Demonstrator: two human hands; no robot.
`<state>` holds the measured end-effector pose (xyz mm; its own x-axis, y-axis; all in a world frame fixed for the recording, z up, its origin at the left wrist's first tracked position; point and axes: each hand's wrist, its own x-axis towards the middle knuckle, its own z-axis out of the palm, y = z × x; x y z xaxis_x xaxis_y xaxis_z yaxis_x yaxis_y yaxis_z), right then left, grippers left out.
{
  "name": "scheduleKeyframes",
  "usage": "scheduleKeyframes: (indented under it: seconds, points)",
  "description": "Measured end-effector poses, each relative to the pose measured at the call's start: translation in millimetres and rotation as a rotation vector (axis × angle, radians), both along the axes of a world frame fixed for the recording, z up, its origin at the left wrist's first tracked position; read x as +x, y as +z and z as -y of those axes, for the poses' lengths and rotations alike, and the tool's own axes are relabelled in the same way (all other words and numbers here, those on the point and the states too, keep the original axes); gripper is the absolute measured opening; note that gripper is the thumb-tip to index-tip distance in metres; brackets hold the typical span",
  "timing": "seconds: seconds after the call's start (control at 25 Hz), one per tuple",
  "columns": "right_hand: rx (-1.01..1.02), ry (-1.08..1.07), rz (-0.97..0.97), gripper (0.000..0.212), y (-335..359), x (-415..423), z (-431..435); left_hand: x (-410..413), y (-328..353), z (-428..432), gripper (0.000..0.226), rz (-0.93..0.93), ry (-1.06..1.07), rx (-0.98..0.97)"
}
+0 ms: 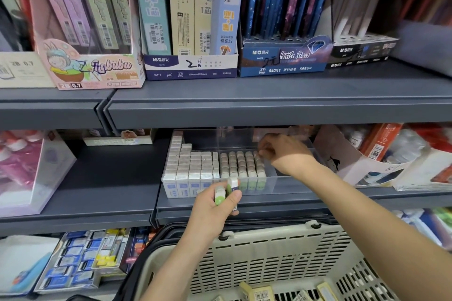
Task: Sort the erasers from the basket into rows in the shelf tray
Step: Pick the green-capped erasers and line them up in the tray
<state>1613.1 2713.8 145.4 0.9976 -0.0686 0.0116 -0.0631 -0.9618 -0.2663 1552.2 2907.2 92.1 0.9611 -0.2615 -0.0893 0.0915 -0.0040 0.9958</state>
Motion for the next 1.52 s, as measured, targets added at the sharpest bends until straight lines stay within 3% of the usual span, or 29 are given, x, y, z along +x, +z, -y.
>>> scheduleKeyframes:
  seconds: [0.2,0.32,0.4,0.6,0.72,0.88,1.04,1.24,1.52]
  points:
    - [0.183,0.103,0.07,0.017,13,-29,-5,-5,1,0,0.01,-0.04,0.033,-0.041]
    - [0.433,0.284,-0.038,0.016,13,-57,-20,-10,4,1,0.013,-0.033,0.025,-0.073]
    - [0.484,0.313,-0.055,0.017,9,-68,-28,-15,5,3,0.016,-0.026,-0.02,-0.079]
    - [0.496,0.288,-0.021,0.006,15,-81,-19,-23,4,3,0.014,0.024,0.005,-0.024]
    - [0.538,0.076,0.1,0.005,26,-75,2,-19,2,-4,0.007,0.025,0.145,-0.065]
    - [0.3,0.002,0.271,0.015,33,-60,17,-16,-3,-4,0.006,0.026,0.163,-0.023]
    - [0.163,0.057,0.275,0.018,28,-51,16,-15,-4,-1,0.017,-0.07,0.147,-0.173]
    - [0.022,0.102,0.112,0.035,22,-47,12,-17,-5,2,0.021,0.025,0.109,-0.139]
    - [-0.021,0.113,-0.099,0.033,6,-36,6,-22,2,5,0.022,0.12,0.067,-0.023]
